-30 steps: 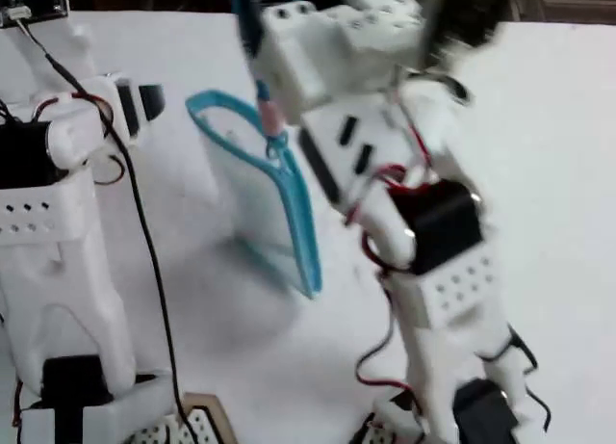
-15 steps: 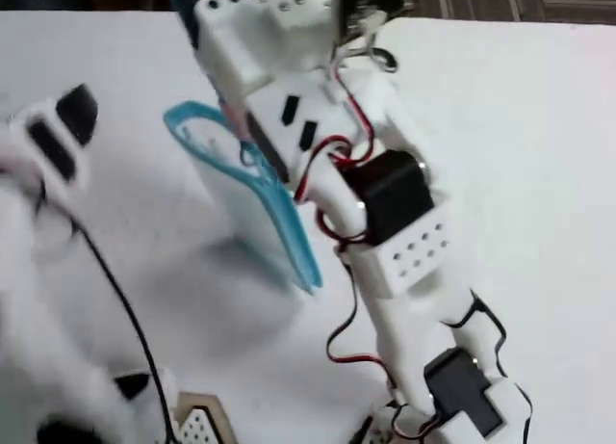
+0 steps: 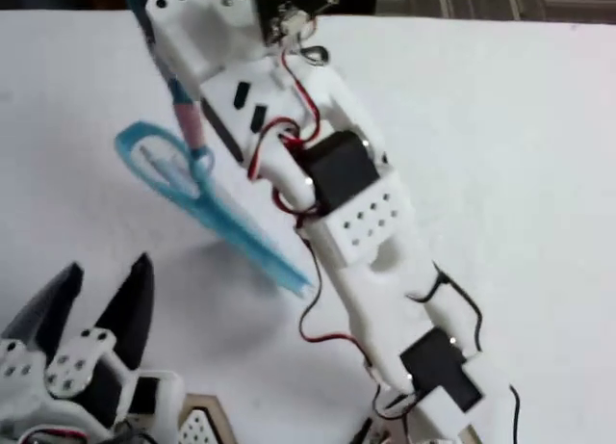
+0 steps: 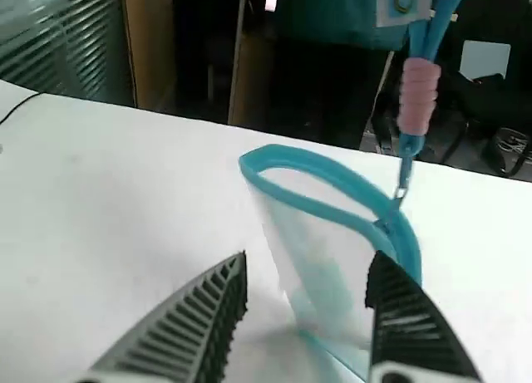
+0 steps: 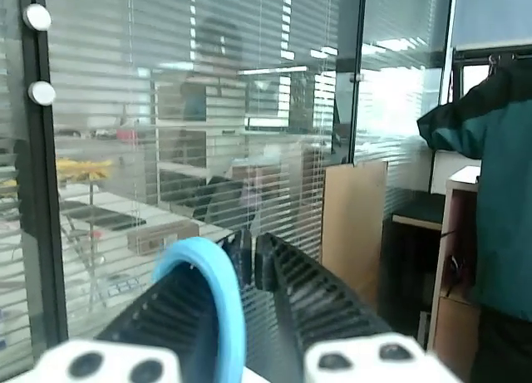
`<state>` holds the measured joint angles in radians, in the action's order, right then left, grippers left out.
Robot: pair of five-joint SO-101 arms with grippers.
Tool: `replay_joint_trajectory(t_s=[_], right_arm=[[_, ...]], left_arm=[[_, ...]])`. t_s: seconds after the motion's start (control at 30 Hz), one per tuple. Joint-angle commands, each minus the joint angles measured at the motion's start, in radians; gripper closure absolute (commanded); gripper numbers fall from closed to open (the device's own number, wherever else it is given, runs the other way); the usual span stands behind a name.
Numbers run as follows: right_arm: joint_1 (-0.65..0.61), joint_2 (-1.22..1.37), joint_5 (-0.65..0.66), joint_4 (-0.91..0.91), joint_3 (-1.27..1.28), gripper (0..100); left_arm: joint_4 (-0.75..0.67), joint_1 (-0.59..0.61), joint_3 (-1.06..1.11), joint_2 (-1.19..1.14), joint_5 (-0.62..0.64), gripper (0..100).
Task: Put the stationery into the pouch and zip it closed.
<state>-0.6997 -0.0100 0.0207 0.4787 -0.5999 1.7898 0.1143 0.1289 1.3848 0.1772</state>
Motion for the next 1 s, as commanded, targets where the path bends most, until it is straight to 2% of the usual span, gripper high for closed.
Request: replay_joint_trajectory(t_s=[0.0,0.13,0.27,0.33,0.57,0.67,0.7,0.77,0.8,0.87,0.9,0.97], right_arm=[[-0.004,0.004,0.012,-0.019,-0.038,98.3],[-0.005,0.031,0.012,-0.019,-0.069,98.3],[-0.001,0.056,0.012,-0.012,-0.107,98.3],[-0.001,0.053,0.012,-0.012,-0.107,98.3],[0.016,-0.005,0.011,-0.01,-0.107,98.3],[0.031,-0.027,0.008,-0.01,-0.103,98.3],[0.039,-0.031,0.008,-0.01,-0.101,98.3],[0.068,-0.03,0.008,-0.01,-0.1,98.3],[0.081,-0.03,0.008,-0.01,-0.1,98.3],[0.097,-0.033,0.006,0.001,-0.1,98.3],[0.102,-0.033,0.006,0.015,-0.106,98.3],[0.105,-0.035,0.006,0.027,-0.107,98.3]], left_arm=[[-0.002,-0.067,0.025,-0.028,0.06,74],[-0.009,-0.193,0.028,-0.131,0.222,72],[-0.051,-0.217,0.026,-0.277,0.25,72],[-0.064,-0.174,0.032,-0.364,0.252,72],[-0.124,0.094,0.032,-0.699,0.25,73],[-0.166,0.107,0.028,-0.799,0.227,76],[-0.189,0.094,0.032,-0.825,0.175,81],[-0.229,0.067,0.034,-0.863,0.035,98],[-0.229,0.059,0.026,-0.875,0.021,99],[-0.215,0.054,0.011,-0.863,0.08,93],[-0.227,0.054,0.005,-0.852,0.094,94],[-0.259,0.05,0.003,-0.831,0.04,98]])
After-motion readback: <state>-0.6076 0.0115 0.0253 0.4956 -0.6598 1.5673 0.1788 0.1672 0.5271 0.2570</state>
